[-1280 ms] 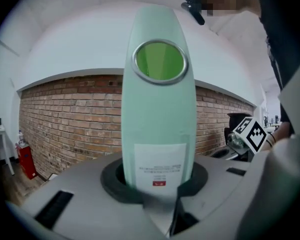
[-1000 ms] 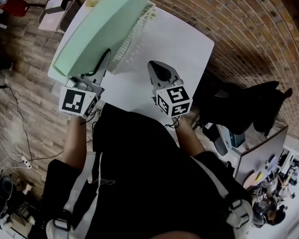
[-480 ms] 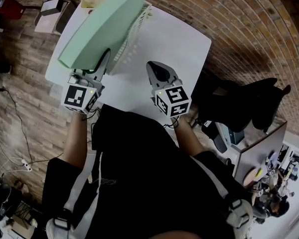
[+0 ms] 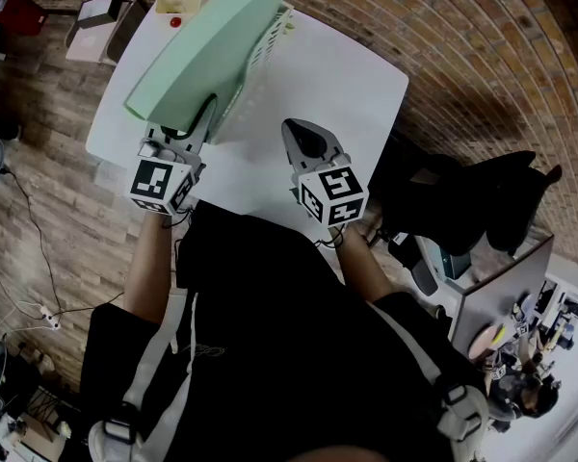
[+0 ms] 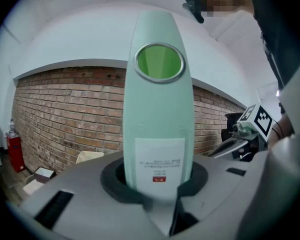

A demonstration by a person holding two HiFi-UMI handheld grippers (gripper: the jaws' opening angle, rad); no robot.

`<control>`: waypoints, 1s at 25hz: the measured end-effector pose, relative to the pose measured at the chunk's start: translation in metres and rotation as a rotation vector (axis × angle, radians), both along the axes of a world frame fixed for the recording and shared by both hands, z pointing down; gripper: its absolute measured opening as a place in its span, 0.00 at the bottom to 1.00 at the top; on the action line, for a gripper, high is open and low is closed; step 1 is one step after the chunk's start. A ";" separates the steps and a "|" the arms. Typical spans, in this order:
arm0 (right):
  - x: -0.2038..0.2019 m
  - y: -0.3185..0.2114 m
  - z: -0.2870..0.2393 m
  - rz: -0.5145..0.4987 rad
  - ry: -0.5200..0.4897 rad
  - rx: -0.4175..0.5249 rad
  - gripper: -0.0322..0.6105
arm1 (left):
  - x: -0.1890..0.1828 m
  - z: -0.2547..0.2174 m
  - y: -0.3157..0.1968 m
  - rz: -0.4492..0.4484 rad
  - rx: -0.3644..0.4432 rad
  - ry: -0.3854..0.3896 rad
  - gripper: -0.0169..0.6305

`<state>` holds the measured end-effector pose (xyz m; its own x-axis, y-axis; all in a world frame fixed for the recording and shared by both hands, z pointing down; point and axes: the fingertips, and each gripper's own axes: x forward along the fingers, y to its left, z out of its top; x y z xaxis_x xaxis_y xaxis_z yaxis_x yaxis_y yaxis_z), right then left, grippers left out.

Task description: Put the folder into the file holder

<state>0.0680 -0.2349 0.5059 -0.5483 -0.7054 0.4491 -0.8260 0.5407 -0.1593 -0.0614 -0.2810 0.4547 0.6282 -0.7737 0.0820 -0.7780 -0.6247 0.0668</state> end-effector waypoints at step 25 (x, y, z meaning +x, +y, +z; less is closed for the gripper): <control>0.012 -0.002 0.006 0.004 0.003 -0.012 0.06 | 0.013 0.039 -0.002 -0.009 -0.048 -0.015 0.23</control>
<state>0.0797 -0.2364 0.5115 -0.5442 -0.7020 0.4593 -0.8286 0.5356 -0.1631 -0.0483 -0.2826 0.4941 0.6197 -0.7742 0.1287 -0.7847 -0.6140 0.0849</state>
